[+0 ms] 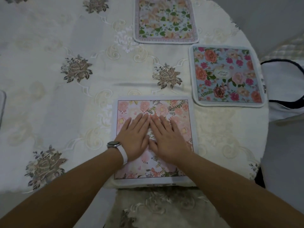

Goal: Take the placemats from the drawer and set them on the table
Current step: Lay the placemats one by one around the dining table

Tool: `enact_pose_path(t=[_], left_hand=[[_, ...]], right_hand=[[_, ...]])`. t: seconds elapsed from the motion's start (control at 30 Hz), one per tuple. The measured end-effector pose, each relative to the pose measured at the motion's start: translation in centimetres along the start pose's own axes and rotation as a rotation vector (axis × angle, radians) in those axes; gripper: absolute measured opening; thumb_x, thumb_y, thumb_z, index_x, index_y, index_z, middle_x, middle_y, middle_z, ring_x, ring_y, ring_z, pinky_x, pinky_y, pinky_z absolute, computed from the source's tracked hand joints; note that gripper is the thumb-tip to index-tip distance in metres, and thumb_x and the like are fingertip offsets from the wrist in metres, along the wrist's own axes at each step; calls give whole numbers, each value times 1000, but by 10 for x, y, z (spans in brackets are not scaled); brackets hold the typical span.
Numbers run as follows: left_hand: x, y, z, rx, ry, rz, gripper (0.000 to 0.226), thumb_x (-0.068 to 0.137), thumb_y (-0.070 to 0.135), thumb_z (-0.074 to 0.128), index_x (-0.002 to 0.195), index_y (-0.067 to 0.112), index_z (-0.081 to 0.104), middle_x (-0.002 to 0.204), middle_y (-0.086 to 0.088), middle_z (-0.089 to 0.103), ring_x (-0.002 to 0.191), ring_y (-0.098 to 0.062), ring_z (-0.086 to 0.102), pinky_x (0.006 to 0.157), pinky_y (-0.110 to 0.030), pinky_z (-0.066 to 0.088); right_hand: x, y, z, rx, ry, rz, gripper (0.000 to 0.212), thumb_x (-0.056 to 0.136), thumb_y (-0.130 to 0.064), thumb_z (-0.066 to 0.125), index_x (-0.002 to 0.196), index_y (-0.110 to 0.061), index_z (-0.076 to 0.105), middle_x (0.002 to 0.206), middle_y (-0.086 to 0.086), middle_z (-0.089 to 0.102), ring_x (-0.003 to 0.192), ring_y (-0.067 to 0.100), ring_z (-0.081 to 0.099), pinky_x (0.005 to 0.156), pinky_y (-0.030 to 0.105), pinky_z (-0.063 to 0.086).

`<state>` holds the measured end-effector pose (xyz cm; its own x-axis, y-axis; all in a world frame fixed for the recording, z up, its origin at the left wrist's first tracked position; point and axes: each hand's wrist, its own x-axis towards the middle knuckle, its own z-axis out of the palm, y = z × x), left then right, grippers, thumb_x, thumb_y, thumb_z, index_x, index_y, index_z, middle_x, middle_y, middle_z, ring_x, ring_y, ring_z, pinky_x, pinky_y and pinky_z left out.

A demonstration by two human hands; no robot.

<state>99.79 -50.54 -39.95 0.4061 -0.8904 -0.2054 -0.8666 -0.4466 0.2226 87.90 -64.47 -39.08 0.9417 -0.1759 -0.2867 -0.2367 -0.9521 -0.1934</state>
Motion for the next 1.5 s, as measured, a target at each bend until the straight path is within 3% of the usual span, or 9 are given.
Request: enact_pose_path(t=[0.13,0.43,0.57,0.77,0.87,1.0,1.13,1.3,1.5], left_hand=[[41,-22,-11,17,13,-24,64,95,47,5,153,20,-3,161,3,-7,147,-12,-11,120,-40,-4],[89,-47,-28,54,28,-91,62,99,48,12,155,24,8,164,1,2,150,-20,-2,119,-46,1],[77,-49,-28,45,14,-153,65,98,59,14,155,30,2,164,3,-4,150,-19,-7,119,-46,-1],[39,-60,-22,-12,58,-281,73,95,63,19,156,26,3,164,0,-2,150,-20,-7,120,-46,3],[20,-56,-15,-19,68,-297,76,94,63,20,156,22,5,164,-3,0,150,-22,-5,120,-47,4],[-2,-43,-9,-23,50,-298,78,94,62,16,156,17,0,164,-6,-6,150,-22,-10,119,-47,1],[-32,-4,-2,23,-22,-136,77,95,61,14,155,16,-3,162,-9,-10,149,-25,-15,119,-46,-5],[-63,54,20,41,-110,110,73,97,54,21,152,7,16,161,-14,15,150,-28,4,117,-53,12],[-87,40,19,46,-120,116,88,87,66,40,152,10,22,160,-9,20,149,-24,13,116,-53,16]], right_hand=[[45,13,-12,0,23,34,68,101,-52,19,157,-17,4,166,1,0,152,21,-4,121,47,-5],[96,35,-27,19,88,78,68,99,-55,21,158,-24,7,166,-2,2,152,21,-1,122,48,-1],[86,56,-28,48,125,239,71,96,-61,20,157,-26,9,166,2,3,152,26,-2,121,51,0],[40,80,-22,113,169,402,74,97,-57,27,157,-18,10,166,9,3,152,30,2,120,49,6],[14,73,-11,117,164,379,76,98,-54,29,157,-10,10,165,15,3,151,32,1,122,48,5],[-22,60,1,105,92,337,77,97,-55,23,157,-12,0,164,11,-8,151,27,-10,123,45,-1],[-55,35,7,75,4,222,73,98,-55,18,156,-17,-5,163,10,-13,150,25,-18,122,43,-8],[-78,-17,28,-24,-12,-18,67,99,-47,30,153,-7,24,162,15,16,151,31,11,118,52,14],[-88,-12,30,-36,-15,-96,73,97,-59,35,154,-14,27,163,8,18,151,29,12,121,51,14]])
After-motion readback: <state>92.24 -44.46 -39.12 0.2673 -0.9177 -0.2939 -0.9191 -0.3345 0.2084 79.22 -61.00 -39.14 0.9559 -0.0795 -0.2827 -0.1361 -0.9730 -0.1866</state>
